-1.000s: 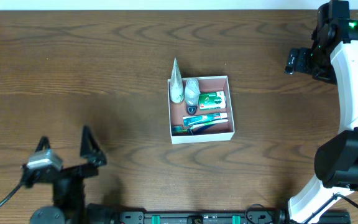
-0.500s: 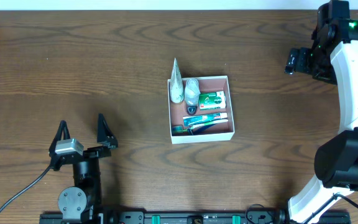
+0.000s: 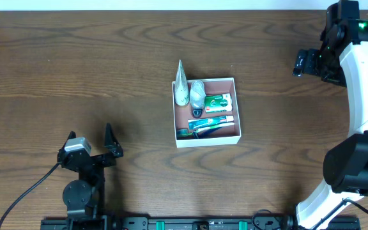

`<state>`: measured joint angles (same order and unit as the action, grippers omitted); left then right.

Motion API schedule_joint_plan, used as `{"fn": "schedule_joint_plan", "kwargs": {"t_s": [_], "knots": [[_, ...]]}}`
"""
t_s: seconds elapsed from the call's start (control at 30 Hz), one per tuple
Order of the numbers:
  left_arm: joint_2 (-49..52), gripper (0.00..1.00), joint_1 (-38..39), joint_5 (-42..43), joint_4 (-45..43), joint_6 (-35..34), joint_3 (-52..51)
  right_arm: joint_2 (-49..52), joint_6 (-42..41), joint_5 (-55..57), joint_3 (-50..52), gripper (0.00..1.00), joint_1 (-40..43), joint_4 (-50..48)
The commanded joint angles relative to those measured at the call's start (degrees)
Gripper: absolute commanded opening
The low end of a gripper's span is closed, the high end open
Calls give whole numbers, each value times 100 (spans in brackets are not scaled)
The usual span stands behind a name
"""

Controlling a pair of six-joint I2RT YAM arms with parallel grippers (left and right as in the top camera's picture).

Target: Pack container

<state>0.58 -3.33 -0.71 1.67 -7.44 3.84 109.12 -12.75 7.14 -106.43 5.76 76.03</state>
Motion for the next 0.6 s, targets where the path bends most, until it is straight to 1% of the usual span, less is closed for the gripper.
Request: {"fn": "schedule_joint_plan", "kwargs": {"t_s": [0.0,0.1,0.57], "knots": [[-48,98,-225,514,9,66,-245,-101,63,33,-70,99,-15,7],[-48,98,-308,621,210,-52,-361,-101,63,33,-70,99,-15,7],[-35,98,-313,610,197,-52,-361,-101,63,33,-70,99,-15,7]]}}
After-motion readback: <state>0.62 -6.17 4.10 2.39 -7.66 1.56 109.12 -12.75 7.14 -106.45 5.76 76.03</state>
